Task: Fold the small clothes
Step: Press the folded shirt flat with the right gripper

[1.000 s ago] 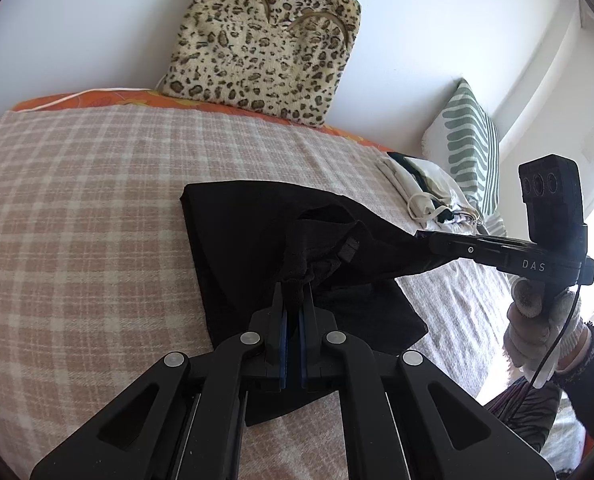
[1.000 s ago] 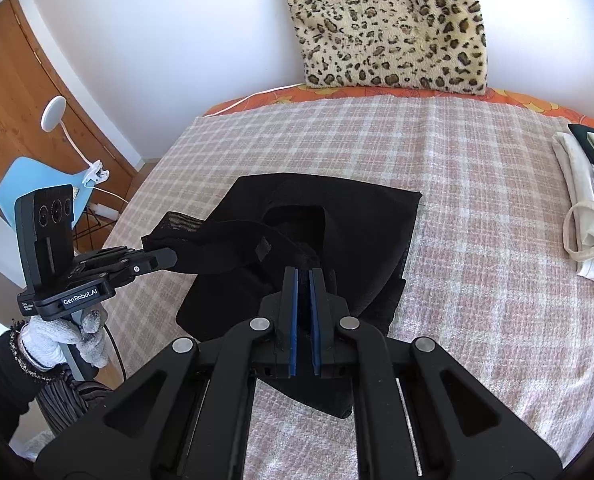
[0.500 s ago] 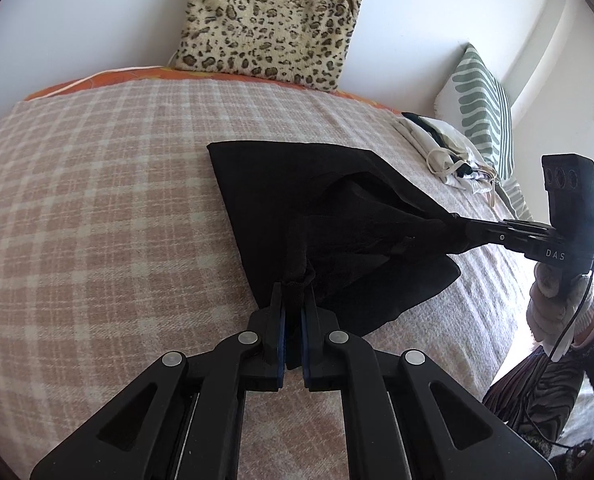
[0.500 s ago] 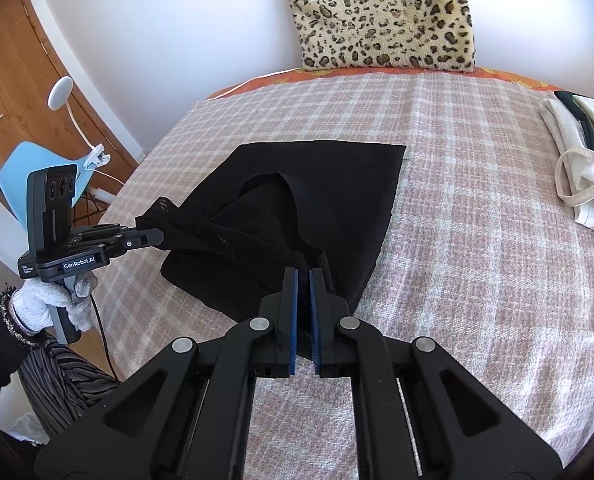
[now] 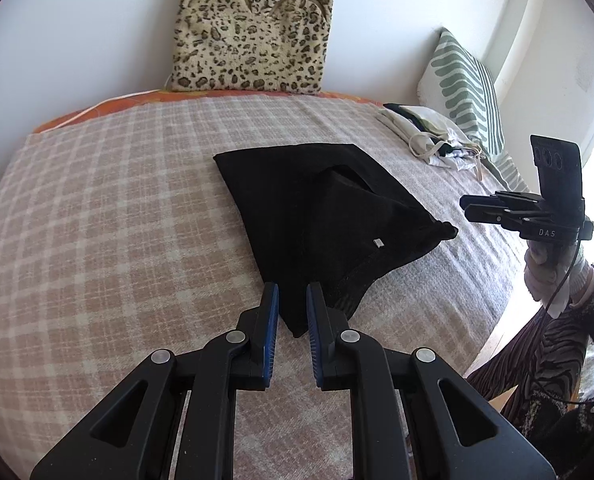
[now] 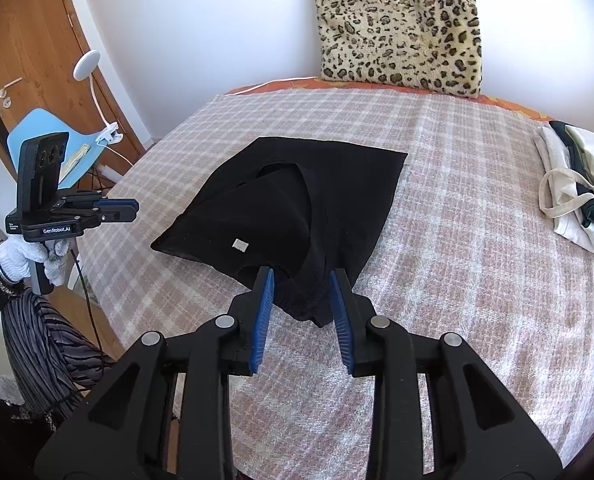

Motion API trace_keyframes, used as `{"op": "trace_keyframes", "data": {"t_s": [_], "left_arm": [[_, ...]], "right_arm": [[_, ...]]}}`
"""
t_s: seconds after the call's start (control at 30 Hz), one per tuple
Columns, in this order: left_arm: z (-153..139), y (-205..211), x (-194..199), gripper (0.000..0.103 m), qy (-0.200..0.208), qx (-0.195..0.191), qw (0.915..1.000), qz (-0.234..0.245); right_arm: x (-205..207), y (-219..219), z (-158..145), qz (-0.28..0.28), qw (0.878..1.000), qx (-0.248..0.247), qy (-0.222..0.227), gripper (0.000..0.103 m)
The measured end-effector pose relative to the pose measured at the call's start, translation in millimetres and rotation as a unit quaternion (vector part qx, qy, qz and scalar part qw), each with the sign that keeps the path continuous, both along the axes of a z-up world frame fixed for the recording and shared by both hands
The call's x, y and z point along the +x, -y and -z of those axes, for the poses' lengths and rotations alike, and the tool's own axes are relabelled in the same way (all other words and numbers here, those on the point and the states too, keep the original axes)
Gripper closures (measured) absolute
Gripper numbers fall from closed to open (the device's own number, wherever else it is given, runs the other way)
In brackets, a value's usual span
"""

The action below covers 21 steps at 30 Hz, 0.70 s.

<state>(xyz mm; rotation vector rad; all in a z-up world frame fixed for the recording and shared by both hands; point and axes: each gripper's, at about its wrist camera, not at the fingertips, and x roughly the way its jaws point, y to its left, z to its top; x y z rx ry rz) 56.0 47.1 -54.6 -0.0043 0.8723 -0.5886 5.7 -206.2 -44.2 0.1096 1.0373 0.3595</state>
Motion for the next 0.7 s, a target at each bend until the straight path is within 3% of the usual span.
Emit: {"op": "trace_keyframes", "data": {"t_s": [0.23,0.37,0.5,0.6,0.7], "left_arm": [[10,31,17,0.089,-0.009,-0.045,0.9989,-0.001],[30,63,15,0.089,-0.021,-0.021,0.9988,0.038],[43,86,8,0.089,-0.030,0.017,0.9956,0.087],[45,94,3,0.089,-0.033,0.026,0.9939,0.102],[36,97,2,0.089,-0.032,0.002,0.9953,0.092]], "right_arm": [[-5,-1,20,0.004,1.000,-0.009,-0.025,0.060],[-9,35,34,0.069,0.990,0.100,-0.065,0.058],[-13,76,46,0.137,0.961,0.222,-0.090,0.058],[-4,87,51,0.162,0.959,0.214,-0.096,0.058],[7,85,60,0.161,0.957,0.216,-0.106,0.058]]}}
